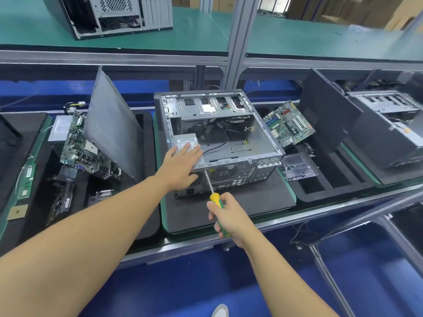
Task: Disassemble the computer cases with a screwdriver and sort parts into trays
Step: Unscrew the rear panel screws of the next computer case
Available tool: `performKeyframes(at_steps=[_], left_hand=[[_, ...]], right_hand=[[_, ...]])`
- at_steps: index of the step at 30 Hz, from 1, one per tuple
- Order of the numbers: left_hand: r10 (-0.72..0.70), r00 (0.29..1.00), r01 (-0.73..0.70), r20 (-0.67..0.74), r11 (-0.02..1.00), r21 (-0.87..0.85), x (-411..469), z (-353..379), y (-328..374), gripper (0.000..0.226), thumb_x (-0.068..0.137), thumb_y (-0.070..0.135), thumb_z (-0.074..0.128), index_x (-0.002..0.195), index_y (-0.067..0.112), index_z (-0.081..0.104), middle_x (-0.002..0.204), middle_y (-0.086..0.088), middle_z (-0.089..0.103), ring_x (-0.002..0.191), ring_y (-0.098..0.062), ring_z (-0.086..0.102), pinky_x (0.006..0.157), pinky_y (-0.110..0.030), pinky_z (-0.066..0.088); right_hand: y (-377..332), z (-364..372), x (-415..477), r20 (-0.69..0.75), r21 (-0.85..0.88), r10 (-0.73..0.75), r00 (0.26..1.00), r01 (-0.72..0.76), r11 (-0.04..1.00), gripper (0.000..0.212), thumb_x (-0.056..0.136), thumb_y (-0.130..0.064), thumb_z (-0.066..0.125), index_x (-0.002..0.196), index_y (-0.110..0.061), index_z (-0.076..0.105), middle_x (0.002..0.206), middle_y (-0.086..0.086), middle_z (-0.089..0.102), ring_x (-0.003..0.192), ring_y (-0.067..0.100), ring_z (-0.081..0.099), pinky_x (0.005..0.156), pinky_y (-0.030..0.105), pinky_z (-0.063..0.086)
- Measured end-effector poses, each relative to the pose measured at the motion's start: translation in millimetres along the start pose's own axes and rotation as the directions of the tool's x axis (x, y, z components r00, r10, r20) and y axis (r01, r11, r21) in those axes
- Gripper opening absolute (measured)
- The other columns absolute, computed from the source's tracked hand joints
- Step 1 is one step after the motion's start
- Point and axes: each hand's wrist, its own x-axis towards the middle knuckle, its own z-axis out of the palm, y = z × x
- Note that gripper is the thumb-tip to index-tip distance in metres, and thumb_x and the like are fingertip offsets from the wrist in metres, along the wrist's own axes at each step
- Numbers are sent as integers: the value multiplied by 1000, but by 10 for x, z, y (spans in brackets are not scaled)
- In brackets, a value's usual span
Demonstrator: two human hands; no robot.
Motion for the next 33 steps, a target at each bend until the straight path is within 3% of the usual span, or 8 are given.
performKeyframes(at_steps=[4, 7, 12, 18, 23, 26, 29, 33], left_hand=[[-9, 1000, 9, 1, 1000, -14, 1, -5, 0, 78, 97, 37, 54, 160, 26, 9, 167, 8, 0, 154, -18, -4, 123, -46, -3], [-12, 1000, 12, 0, 1000, -14, -4, -9, 11, 78, 97, 36, 54, 160, 26, 9, 167, 8, 1, 154, -18, -3, 123, -46, -3], [-13, 1000, 13, -13, 1000, -15, -10, -14, 20, 77, 97, 36, 55, 159, 25, 11, 167, 8, 2, 154, -18, -2, 122, -47, -4], [-17, 1000, 17, -11, 1000, -19, -15, -26, 32, 77, 97, 35, 55, 159, 25, 11, 167, 8, 2, 154, -18, -2, 122, -46, -4], [-16, 1000, 16, -11, 1000, -21, -24, -41, 35, 77, 97, 36, 55, 159, 25, 12, 167, 8, 2, 154, -18, -2, 123, -46, -4], [-16, 1000, 15, -6, 1000, -16, -23, -46, 37, 77, 97, 36, 55, 159, 24, 11, 167, 8, 2, 154, -18, -2, 123, -46, -4], [-13, 1000, 12, -10, 1000, -21, -27, -48, 39, 77, 97, 36, 56, 159, 25, 12, 167, 8, 2, 154, -18, -2, 123, -47, -3], [-12, 1000, 12, -4, 1000, -19, -20, -49, 38, 77, 97, 36, 55, 159, 25, 11, 167, 8, 1, 154, -18, -3, 123, -47, -4]], right_hand=[[-95, -78, -7, 208, 180, 211, 955, -250, 952, 35, 102, -34, 38, 110, -5, 56, 83, 13, 71, 54, 19, 54, 51, 29, 47], [-38, -101, -20, 272, 234, 177, 946, -244, 941, 29, 103, -18, 33, 109, -2, 57, 92, 17, 73, 62, 20, 57, 59, 33, 49], [82, -70, -38, 94, 46, -41, 995, 37, 998, 15, 96, -22, 64, 100, -17, 50, 96, 6, 69, 64, 11, 60, 59, 34, 51], [19, -55, -45, 30, 180, 77, 997, -81, 980, 31, 91, -39, 66, 110, -30, 44, 99, 6, 56, 50, 11, 47, 41, 23, 35], [-29, -65, -46, 185, 311, 164, 969, -216, 926, 33, 100, -25, 36, 102, -4, 61, 76, 9, 67, 53, 19, 50, 47, 27, 41], [41, 9, -63, 117, 223, 60, 991, -85, 971, 9, 101, -20, 50, 101, -13, 55, 84, 6, 71, 63, 16, 55, 54, 30, 46], [88, 49, -78, 37, 214, 13, 999, -21, 977, 20, 97, -21, 63, 101, -18, 44, 84, 6, 64, 60, 15, 59, 49, 30, 51], [2, 14, -84, 55, 223, 125, 991, -134, 966, 28, 97, -38, 58, 110, -17, 46, 80, 5, 59, 46, 14, 44, 40, 21, 31]])
